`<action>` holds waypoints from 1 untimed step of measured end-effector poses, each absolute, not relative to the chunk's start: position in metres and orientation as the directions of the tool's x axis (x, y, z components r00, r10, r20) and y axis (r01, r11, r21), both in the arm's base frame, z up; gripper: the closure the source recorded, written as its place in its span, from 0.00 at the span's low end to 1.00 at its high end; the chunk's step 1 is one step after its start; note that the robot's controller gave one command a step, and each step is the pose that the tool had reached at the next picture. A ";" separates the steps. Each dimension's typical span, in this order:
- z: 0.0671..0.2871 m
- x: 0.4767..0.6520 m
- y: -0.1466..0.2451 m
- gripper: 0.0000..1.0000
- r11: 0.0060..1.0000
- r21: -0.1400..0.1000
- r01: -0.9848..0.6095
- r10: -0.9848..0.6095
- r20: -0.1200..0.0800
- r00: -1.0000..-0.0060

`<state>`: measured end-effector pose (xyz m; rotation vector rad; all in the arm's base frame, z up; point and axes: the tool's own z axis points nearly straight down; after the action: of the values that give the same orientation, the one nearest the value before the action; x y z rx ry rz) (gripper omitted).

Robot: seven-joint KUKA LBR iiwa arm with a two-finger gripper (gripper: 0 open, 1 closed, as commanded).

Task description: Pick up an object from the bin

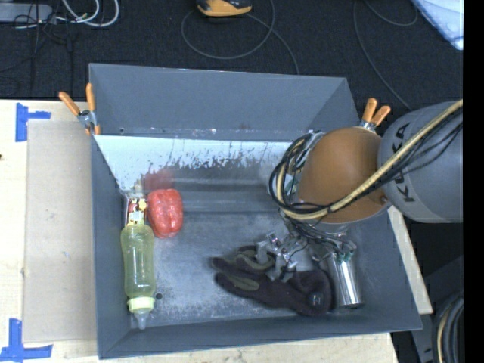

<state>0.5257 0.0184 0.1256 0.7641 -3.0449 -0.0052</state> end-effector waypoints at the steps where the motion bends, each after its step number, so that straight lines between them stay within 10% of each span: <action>1: 0.186 0.530 0.018 1.00 0.879 0.002 -0.476 -0.476 -0.003 -0.879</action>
Offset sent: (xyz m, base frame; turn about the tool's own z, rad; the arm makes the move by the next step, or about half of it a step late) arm 0.0229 0.0148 0.1401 -0.0491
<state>0.5301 0.0178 0.1864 0.7721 -3.0472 -0.0046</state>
